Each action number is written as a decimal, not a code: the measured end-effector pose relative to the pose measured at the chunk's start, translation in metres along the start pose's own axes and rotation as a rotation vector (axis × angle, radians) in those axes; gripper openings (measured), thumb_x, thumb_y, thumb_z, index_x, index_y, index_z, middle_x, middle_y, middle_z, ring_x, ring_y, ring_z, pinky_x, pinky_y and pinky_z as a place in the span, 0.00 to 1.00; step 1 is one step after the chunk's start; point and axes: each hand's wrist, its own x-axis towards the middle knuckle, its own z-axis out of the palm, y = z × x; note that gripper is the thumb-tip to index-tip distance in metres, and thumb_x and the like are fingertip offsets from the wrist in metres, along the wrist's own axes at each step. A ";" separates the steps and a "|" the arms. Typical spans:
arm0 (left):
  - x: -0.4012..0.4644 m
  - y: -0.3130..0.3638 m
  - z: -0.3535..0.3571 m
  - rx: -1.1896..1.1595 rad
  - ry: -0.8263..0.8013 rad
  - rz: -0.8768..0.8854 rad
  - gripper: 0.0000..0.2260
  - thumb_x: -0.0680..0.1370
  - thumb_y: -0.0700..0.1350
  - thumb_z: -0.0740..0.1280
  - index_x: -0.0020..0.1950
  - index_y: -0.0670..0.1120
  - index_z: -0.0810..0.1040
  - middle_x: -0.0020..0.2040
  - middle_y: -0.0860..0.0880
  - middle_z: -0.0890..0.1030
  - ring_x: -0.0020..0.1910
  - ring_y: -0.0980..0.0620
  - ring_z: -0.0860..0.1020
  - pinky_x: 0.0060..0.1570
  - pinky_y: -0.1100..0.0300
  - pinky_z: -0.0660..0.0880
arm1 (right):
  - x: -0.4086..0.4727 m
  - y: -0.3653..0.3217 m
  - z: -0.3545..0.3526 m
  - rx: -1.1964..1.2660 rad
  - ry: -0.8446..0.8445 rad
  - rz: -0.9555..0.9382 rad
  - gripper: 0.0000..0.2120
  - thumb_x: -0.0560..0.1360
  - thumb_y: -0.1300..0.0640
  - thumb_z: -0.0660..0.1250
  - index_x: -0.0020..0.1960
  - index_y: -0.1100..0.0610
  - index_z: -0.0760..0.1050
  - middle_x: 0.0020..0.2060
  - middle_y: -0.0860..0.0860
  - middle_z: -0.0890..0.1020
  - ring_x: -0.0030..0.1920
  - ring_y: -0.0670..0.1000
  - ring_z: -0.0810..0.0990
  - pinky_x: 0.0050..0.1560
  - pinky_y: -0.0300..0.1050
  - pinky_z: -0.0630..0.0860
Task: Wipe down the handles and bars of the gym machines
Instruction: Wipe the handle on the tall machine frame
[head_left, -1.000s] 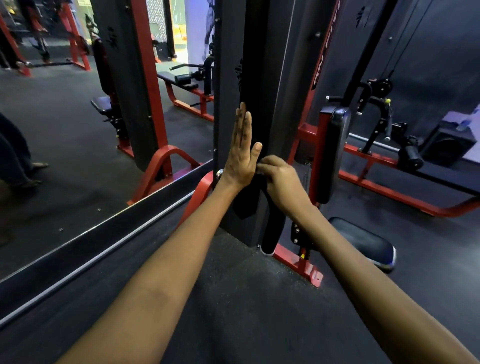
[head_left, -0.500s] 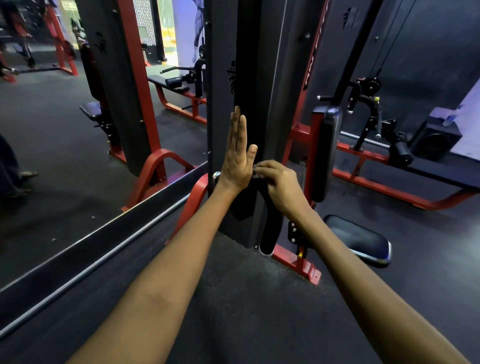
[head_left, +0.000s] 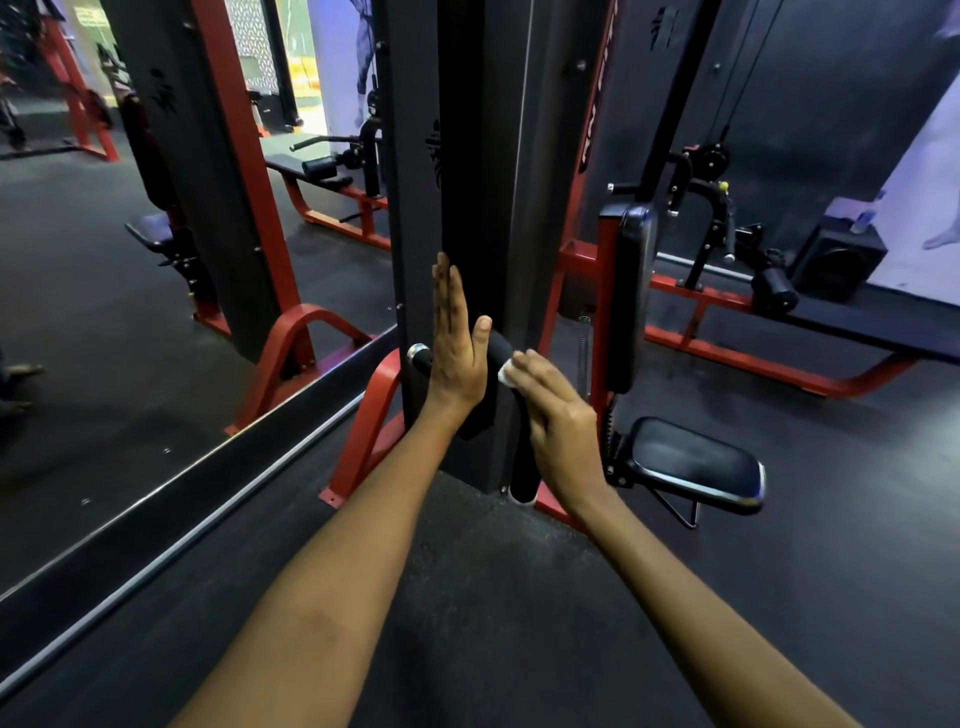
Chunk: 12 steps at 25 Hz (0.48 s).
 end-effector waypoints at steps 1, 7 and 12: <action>-0.002 -0.001 0.001 0.011 0.008 -0.001 0.28 0.83 0.51 0.51 0.77 0.57 0.37 0.78 0.58 0.39 0.76 0.62 0.41 0.76 0.59 0.44 | -0.013 0.003 0.003 0.003 0.015 -0.017 0.14 0.76 0.66 0.63 0.60 0.64 0.77 0.62 0.56 0.76 0.67 0.48 0.71 0.69 0.39 0.65; -0.004 0.002 0.001 0.010 0.023 -0.066 0.25 0.82 0.44 0.52 0.76 0.42 0.45 0.76 0.33 0.50 0.76 0.61 0.43 0.76 0.58 0.45 | -0.079 0.027 -0.007 -0.057 0.107 0.115 0.16 0.69 0.75 0.69 0.54 0.63 0.80 0.50 0.55 0.79 0.54 0.43 0.76 0.58 0.27 0.69; -0.007 0.001 0.000 0.012 -0.026 -0.193 0.30 0.83 0.54 0.50 0.76 0.33 0.51 0.76 0.32 0.53 0.77 0.40 0.51 0.76 0.51 0.49 | -0.029 0.012 -0.003 0.070 0.214 0.123 0.10 0.72 0.70 0.66 0.51 0.65 0.80 0.50 0.55 0.79 0.53 0.45 0.77 0.58 0.33 0.72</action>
